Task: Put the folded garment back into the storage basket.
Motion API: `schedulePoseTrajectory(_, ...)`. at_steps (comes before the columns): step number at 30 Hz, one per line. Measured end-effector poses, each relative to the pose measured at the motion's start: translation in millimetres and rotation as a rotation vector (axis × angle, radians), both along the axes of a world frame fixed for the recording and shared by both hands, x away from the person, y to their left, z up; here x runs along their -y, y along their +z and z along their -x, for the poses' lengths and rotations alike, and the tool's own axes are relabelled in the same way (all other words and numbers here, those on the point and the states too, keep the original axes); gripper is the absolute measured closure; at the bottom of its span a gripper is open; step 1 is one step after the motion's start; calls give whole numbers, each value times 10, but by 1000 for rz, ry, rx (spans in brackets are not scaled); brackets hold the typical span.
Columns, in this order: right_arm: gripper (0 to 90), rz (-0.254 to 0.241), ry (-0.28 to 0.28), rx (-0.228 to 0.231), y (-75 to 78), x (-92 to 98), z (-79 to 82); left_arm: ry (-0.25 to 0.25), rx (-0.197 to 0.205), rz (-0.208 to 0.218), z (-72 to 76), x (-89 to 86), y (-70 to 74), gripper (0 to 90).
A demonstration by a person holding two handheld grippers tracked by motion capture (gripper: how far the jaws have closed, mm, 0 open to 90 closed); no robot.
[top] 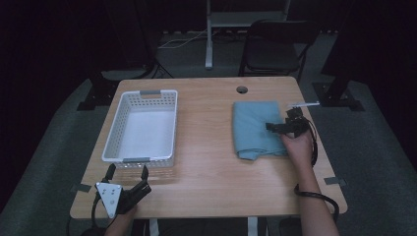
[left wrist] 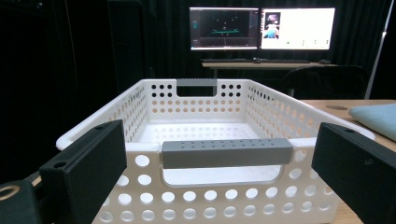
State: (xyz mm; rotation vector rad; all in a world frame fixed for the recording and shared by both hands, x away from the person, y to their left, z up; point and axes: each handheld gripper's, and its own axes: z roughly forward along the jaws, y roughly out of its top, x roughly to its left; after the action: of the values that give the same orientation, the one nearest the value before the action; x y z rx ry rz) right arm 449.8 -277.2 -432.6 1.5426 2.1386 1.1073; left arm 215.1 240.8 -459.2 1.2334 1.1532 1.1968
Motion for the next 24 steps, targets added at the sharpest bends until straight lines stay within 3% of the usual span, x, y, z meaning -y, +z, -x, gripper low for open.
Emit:
schedulePoseTrajectory(3,41,28,-11,-5,-27,-12,4,0,1,0,-1,0,0,45)
schedulePoseTrajectory(8,40,7,-16,-43,-110,3,-19,-4,-1,-1,-2,-1,1,45)
schedulePoseTrajectory(14,39,5,-20,-49,-127,4,-30,-2,-2,-1,-2,0,1,45)
schedulePoseTrajectory(20,40,-10,-10,-73,-144,9,-54,-2,-1,-1,-2,0,1,45)
schedulePoseTrajectory(24,125,18,40,-84,-121,-58,-59,-3,0,-1,-2,0,0,45)
